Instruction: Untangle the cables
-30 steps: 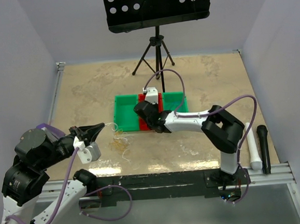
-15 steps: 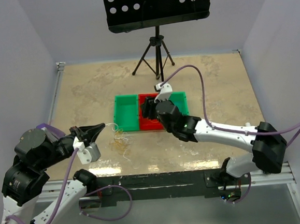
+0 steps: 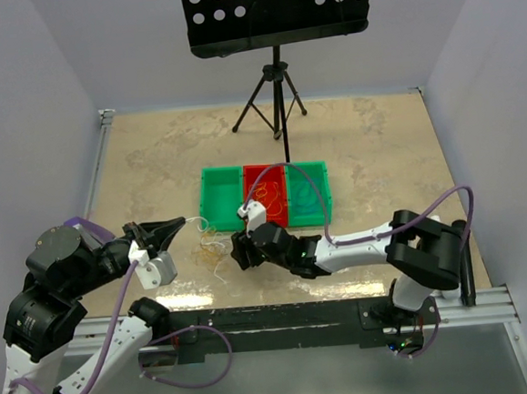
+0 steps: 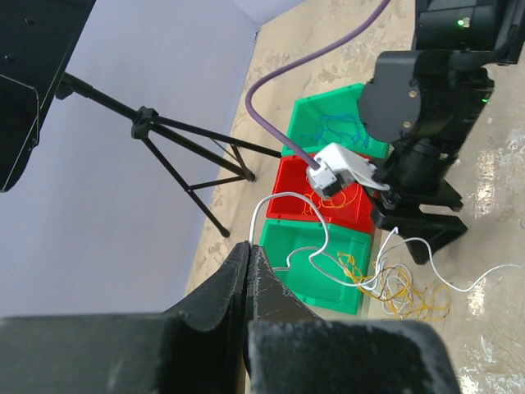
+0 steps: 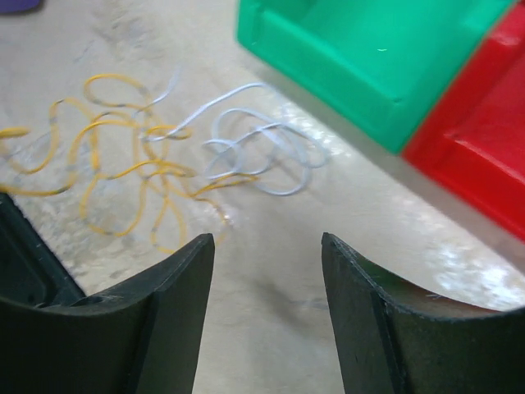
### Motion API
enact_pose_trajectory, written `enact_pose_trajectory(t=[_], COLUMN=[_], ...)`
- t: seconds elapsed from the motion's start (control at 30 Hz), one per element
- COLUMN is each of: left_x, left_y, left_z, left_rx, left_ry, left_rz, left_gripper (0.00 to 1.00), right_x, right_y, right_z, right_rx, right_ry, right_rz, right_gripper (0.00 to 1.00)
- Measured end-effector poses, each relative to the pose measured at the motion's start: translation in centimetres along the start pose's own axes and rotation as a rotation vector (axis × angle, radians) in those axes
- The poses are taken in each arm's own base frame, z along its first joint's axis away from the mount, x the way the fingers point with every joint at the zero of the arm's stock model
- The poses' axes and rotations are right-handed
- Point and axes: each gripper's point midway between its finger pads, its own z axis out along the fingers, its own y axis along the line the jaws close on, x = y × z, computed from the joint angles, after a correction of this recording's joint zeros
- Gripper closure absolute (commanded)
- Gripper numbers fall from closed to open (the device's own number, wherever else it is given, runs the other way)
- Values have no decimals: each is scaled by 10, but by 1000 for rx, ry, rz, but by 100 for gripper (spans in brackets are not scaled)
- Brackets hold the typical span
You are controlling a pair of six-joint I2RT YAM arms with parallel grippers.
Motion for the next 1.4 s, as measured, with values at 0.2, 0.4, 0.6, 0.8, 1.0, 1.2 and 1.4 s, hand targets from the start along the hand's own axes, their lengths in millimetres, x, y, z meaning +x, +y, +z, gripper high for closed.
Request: enact_pose_trajectory(t=[0.2,0.4,0.6,0.8,1.0,1.2,1.4], left_x=[0,1,0,1,-9,-24,-41], left_y=[0,-1,-1,-4,3,17,50], left_z=[0,0,0,1,2,-4,-17], left_rx=[1,2,5,23,26,-21,-192], left_ry=[1,2,0,0,-15,-45,-81], left_rz=[2,1,0,-9,-16,-22,-11], left_gripper=[100,100,100,100,100,100,100], right_x=[6,-21,-26,-9,-25,-20,-4], right_y=[49,72,79,79,93,92,59], right_z=[-5,-7,11,42,55,57,23], right_rx=[-134,-209,-223,-197,-210,-210,-138], right_ry=[-44,-170,-222,-201,-256,-246,-214], right_rz=[-83,-119,-132,-151,-122,-77,28], right_gripper=[36,36,37,53,89,100,100])
